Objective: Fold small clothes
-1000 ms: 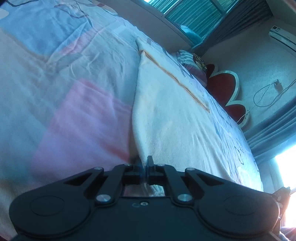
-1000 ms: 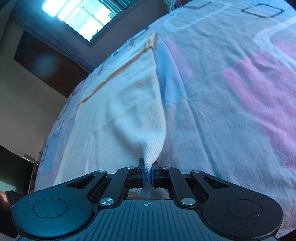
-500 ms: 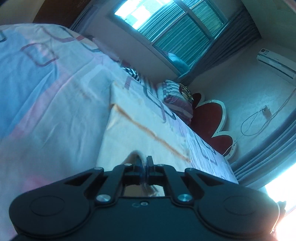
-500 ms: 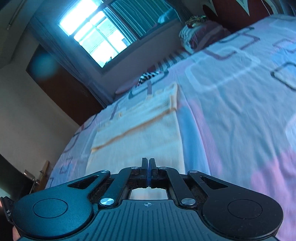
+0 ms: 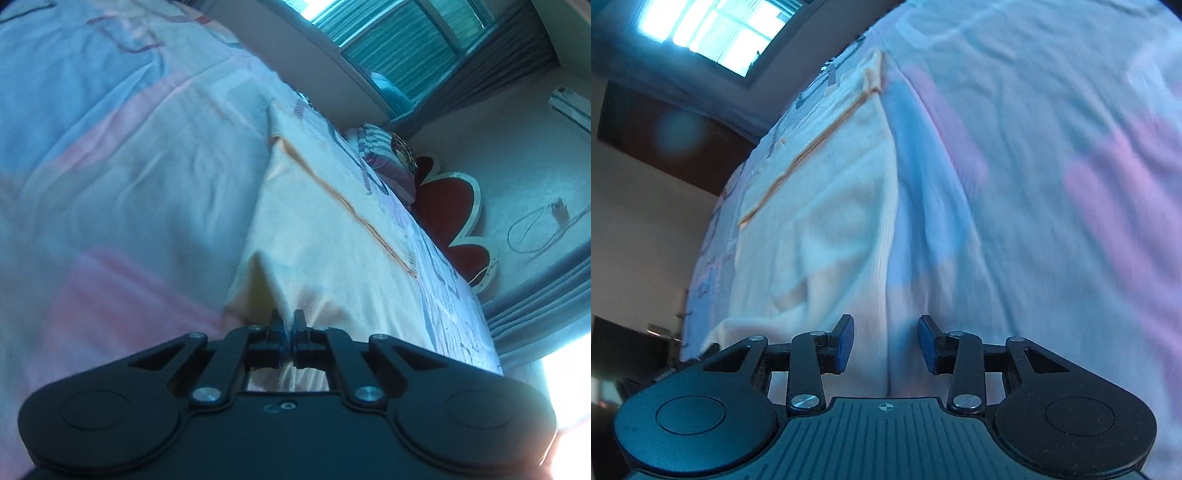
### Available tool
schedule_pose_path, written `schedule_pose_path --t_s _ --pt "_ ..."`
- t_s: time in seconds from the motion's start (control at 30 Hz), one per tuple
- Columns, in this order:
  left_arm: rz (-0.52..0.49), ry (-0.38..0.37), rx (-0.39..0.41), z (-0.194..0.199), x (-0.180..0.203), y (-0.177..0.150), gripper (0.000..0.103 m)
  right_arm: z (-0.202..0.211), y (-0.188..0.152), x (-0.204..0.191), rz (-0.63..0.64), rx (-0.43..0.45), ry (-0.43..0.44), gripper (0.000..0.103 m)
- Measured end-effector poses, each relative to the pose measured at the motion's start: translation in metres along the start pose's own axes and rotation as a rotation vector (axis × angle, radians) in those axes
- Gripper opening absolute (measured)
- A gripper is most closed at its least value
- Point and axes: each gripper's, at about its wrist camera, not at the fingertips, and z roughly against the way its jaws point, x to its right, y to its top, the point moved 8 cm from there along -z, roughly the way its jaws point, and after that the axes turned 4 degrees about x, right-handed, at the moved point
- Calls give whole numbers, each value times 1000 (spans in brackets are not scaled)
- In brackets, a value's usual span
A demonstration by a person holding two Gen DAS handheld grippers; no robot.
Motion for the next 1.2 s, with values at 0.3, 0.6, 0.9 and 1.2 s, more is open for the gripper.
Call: schedule_pose_path --t_s 0.3,0.6,0.9,1.2 --pt "-19 14 -16 14 -12 -5 3 3 -51 -15 -85 -4 154 38" --pt "-51 -25 54 38 0 4 3 35 -33 -44 62 167 131 2" --pt "-33 46 -13 32 -16 -16 3 28 -25 -15 57 101 16 2" --pt "34 -105 116 4 40 73 3 26 71 -89 161 259 120 2"
